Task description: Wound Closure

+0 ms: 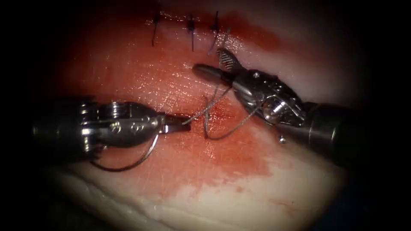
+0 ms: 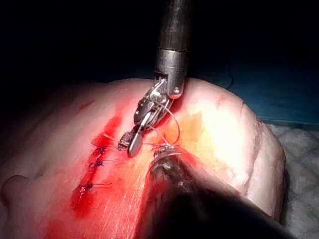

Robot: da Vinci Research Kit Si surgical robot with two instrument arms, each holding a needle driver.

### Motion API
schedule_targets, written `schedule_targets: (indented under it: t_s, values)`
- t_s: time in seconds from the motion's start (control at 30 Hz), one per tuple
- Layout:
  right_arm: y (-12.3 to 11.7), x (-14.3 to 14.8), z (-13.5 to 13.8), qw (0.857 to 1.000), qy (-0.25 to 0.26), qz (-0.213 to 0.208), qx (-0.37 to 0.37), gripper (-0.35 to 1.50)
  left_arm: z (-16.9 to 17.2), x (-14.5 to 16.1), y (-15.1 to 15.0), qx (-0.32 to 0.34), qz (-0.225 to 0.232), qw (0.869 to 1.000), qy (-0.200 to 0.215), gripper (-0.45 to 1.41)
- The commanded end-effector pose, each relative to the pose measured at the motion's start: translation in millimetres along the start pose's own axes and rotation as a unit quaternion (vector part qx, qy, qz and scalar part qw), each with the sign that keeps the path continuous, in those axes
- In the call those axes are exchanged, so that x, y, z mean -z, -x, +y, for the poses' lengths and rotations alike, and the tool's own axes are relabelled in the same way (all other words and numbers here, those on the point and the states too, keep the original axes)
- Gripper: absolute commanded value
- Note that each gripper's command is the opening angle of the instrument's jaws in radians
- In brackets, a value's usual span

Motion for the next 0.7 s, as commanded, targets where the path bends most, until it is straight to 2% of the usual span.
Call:
schedule_targets:
  t_s: [0.03, 0.3, 0.37, 0.57, 0.7]
  values:
    - [0.2, -0.6, -0.4, 1.000, -0.008, -0.003, 0.010, -0.35, -0.1, -0.8, -0.1, -0.001, 0.001, 1.000, 0.000, -0.45]
    - [-0.4, 1.6, -2.4, 0.999, -0.024, 0.005, 0.044, -0.35, -1.6, 0.1, 1.2, 0.012, -0.002, 1.000, -0.004, -0.45]
    - [-0.9, 2.6, -4.0, 0.998, -0.031, 0.007, 0.059, -0.35, -3.0, 0.5, 2.1, 0.023, -0.005, 1.000, -0.004, -0.45]
    - [-1.7, 4.0, -5.8, 0.996, -0.038, 0.009, 0.085, -0.35, -5.8, 0.3, 3.4, 0.034, -0.020, 0.999, 0.001, -0.45]
    - [-0.6, 5.3, -6.8, 0.994, -0.047, 0.011, 0.094, -0.35, -9.1, -0.4, 4.4, 0.047, -0.028, 0.999, 0.005, -0.45]
